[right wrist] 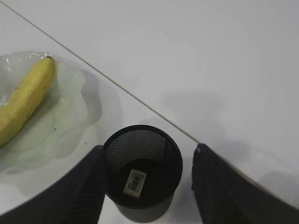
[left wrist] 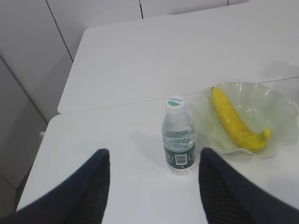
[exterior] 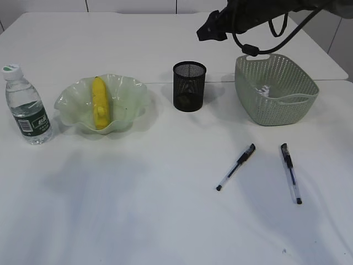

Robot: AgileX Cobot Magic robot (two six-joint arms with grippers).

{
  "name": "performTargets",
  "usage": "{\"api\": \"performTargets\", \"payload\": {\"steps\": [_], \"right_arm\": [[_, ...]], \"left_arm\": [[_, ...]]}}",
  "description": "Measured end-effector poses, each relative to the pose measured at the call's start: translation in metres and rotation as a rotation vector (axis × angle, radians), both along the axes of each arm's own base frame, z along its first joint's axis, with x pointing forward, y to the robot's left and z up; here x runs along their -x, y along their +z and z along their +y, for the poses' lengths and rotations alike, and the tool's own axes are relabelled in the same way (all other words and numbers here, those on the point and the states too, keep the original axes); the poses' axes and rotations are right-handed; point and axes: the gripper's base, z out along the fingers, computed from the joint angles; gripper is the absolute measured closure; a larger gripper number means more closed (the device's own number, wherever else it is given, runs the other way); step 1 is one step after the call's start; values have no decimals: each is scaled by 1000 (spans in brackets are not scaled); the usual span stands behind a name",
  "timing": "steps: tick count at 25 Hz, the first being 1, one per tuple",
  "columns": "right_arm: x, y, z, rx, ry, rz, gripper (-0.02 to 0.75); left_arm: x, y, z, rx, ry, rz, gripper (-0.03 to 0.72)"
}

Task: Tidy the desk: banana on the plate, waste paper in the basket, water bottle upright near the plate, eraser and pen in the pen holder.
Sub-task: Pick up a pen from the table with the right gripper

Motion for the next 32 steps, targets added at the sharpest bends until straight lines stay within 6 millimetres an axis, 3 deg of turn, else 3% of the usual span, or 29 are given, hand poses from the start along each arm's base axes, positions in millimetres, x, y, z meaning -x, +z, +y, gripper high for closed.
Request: {"api": "performTargets", "payload": {"steps": [11, 22, 32], "right_arm": [[4, 0, 3, -61, 32, 56, 306], [5, 0, -25, -135, -57, 174, 307], [28, 47, -40, -95, -174, 220, 308]], "left_arm": [[0, 0, 0, 0, 0, 0, 263], [0, 0, 0, 0, 0, 0, 269], [0, 0, 0, 0, 0, 0, 271]]}}
